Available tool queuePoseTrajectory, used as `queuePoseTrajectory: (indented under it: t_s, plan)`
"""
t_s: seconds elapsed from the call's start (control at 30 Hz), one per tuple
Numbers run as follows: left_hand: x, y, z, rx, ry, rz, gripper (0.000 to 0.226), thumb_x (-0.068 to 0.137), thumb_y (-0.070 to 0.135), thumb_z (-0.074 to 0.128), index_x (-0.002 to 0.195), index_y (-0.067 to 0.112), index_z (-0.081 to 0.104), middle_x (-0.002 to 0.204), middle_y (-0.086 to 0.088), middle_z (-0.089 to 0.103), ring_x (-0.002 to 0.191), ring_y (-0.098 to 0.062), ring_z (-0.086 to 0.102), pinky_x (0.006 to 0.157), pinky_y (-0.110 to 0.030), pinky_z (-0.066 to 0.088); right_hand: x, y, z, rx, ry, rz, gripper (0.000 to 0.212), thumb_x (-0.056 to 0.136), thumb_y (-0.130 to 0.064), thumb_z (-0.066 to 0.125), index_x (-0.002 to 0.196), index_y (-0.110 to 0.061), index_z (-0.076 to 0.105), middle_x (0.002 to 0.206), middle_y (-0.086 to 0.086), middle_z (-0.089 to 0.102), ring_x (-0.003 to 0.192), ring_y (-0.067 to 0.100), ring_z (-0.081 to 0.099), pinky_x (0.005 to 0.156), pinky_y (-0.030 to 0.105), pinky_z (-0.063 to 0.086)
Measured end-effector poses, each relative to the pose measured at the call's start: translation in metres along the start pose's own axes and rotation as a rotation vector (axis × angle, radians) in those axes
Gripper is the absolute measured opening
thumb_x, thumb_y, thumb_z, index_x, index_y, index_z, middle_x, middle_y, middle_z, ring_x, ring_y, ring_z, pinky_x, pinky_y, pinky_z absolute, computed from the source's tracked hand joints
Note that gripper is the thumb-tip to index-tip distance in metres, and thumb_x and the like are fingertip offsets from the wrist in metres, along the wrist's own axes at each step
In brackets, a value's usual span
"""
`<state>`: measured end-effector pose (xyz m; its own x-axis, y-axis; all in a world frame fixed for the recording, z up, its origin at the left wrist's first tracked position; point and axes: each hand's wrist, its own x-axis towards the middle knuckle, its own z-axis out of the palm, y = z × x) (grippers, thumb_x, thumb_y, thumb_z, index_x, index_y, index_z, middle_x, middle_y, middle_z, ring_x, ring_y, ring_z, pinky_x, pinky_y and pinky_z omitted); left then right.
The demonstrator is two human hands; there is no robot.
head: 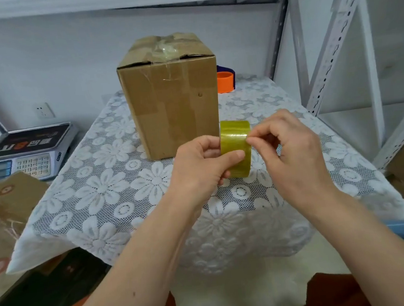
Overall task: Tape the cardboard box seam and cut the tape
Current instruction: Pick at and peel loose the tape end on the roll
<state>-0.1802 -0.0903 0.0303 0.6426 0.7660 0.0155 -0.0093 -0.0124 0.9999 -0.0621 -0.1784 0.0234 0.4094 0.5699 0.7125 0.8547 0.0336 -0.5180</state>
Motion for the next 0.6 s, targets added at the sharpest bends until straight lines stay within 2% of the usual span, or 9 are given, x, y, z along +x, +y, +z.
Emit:
queuePoseTrajectory:
  t_s: [0.1, 0.17, 0.23, 0.33, 0.4, 0.47, 0.53, 0.6]
  plan:
    - [-0.0001, -0.0015, 0.0035, 0.119, 0.079, 0.086, 0.015, 0.072, 0.007, 0.079, 0.085, 0.008, 0.071, 0.073, -0.007, 0.074, 0.045, -0.004, 0.059, 0.043, -0.014, 0.043, -0.0039, -0.0018, 0.0041, -0.032, -0.047, 0.006, 0.004, 0.086, -0.011, 0.062, 0.082, -0.009, 0.063, 0.083, -0.003, 0.053, 0.073, 0.013, 0.051, 0.064, 0.024, 0.042]
    - [0.0004, -0.0019, 0.0047, 0.117, 0.110, 0.107, 0.013, 0.071, 0.008, 0.081, 0.081, 0.010, 0.072, 0.074, -0.007, 0.075, 0.059, -0.013, 0.070, 0.053, -0.019, 0.054, -0.0061, -0.0033, 0.0081, -0.064, -0.087, -0.042, 0.006, 0.087, -0.013, 0.059, 0.083, -0.009, 0.061, 0.084, -0.003, 0.052, 0.073, 0.014, 0.049, 0.062, 0.024, 0.040]
    - [0.0009, -0.0012, 0.0058, 0.104, 0.121, 0.092, 0.014, 0.071, 0.009, 0.081, 0.082, 0.009, 0.072, 0.076, -0.009, 0.075, 0.070, -0.021, 0.074, 0.065, -0.026, 0.060, -0.0056, -0.0035, 0.0101, -0.062, -0.084, -0.054, 0.007, 0.087, -0.014, 0.057, 0.083, -0.010, 0.061, 0.085, -0.003, 0.051, 0.074, 0.015, 0.049, 0.062, 0.026, 0.041]
    - [0.0022, 0.0001, 0.0059, 0.080, 0.107, 0.074, 0.015, 0.073, 0.007, 0.079, 0.084, 0.009, 0.071, 0.077, -0.009, 0.075, 0.068, -0.017, 0.072, 0.062, -0.022, 0.058, -0.0032, -0.0055, 0.0073, 0.041, -0.034, -0.011, 0.002, 0.087, -0.015, 0.059, 0.088, -0.013, 0.058, 0.088, -0.001, 0.053, 0.077, 0.016, 0.052, 0.066, 0.026, 0.044]
    - [0.0017, 0.0009, 0.0057, 0.038, 0.090, 0.064, 0.013, 0.074, 0.004, 0.077, 0.085, 0.007, 0.070, 0.074, -0.007, 0.074, 0.063, -0.014, 0.071, 0.058, -0.020, 0.056, -0.0024, -0.0065, 0.0050, 0.096, -0.023, 0.008, 0.018, 0.085, -0.017, 0.063, 0.101, -0.018, 0.055, 0.094, 0.000, 0.054, 0.085, 0.016, 0.054, 0.071, 0.023, 0.045]
    - [0.0007, 0.0003, 0.0055, 0.029, 0.076, 0.068, 0.015, 0.074, 0.005, 0.077, 0.087, 0.005, 0.071, 0.074, -0.010, 0.074, 0.065, -0.018, 0.072, 0.061, -0.024, 0.058, -0.0009, -0.0028, 0.0057, 0.056, -0.052, 0.000, 0.033, 0.082, -0.018, 0.067, 0.114, -0.020, 0.059, 0.097, -0.001, 0.052, 0.090, 0.016, 0.053, 0.075, 0.027, 0.047]
    - [0.0003, -0.0006, 0.0062, 0.073, 0.063, 0.091, 0.019, 0.072, 0.004, 0.079, 0.090, 0.002, 0.071, 0.079, -0.015, 0.074, 0.072, -0.027, 0.073, 0.069, -0.032, 0.060, 0.0005, 0.0015, 0.0078, 0.047, -0.052, -0.007, 0.027, 0.081, -0.017, 0.069, 0.108, -0.017, 0.068, 0.094, 0.000, 0.052, 0.089, 0.019, 0.053, 0.075, 0.033, 0.049]
    - [-0.0006, -0.0009, 0.0077, 0.101, 0.051, 0.106, 0.021, 0.071, 0.003, 0.079, 0.090, 0.002, 0.070, 0.080, -0.016, 0.074, 0.075, -0.029, 0.073, 0.071, -0.033, 0.060, 0.0013, 0.0033, 0.0092, 0.067, -0.022, -0.023, 0.010, 0.081, -0.013, 0.068, 0.090, -0.011, 0.072, 0.088, 0.002, 0.055, 0.086, 0.022, 0.055, 0.072, 0.037, 0.049]
